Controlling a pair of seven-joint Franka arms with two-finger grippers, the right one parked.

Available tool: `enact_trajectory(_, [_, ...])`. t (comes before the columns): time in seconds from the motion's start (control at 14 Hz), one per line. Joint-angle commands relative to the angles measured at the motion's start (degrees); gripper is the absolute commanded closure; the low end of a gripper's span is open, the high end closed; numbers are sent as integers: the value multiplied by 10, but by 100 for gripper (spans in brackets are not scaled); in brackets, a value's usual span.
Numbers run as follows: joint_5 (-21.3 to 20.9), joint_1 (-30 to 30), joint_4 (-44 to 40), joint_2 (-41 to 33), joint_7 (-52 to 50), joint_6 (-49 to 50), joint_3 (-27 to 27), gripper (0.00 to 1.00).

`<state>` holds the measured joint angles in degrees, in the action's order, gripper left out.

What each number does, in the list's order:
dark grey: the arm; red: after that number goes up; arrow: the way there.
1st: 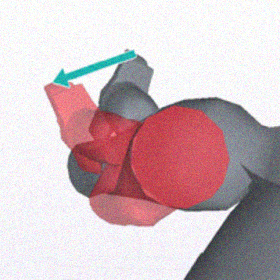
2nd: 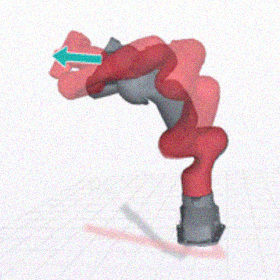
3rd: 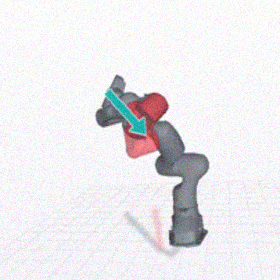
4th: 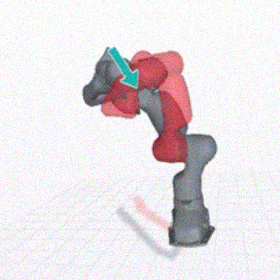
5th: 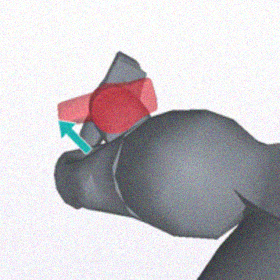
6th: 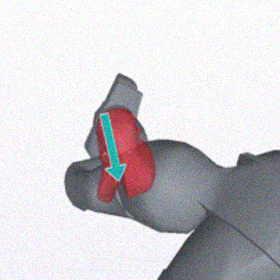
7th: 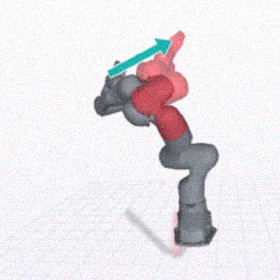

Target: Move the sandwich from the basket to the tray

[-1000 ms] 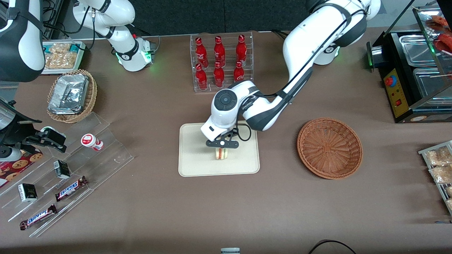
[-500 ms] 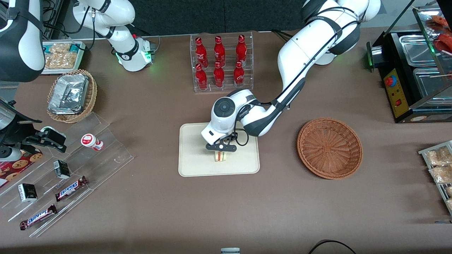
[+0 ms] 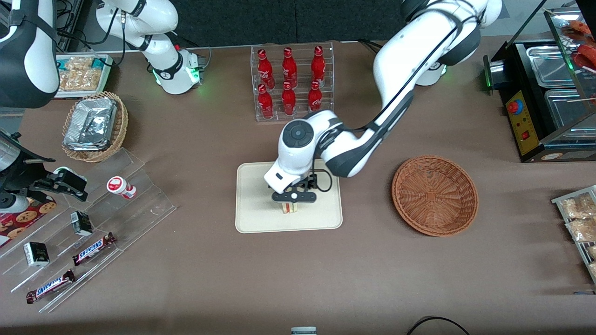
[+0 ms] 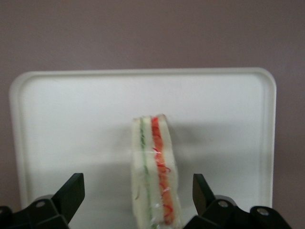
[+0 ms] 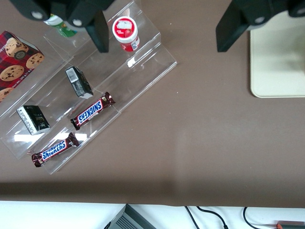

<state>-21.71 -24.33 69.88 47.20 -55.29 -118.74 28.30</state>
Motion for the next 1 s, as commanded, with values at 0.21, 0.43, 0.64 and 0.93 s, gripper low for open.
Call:
enact_trajectory(0.21, [118,155,73,-162,154,115,16,0])
enact_trajectory(0.43, [156,249,208,-264,224,83,16,1])
enact_trajectory(0.64, [215,334,358,-381,311,17,15,1])
enact_trajectory(0.93, [243,421,429,-493,424,46,11,1])
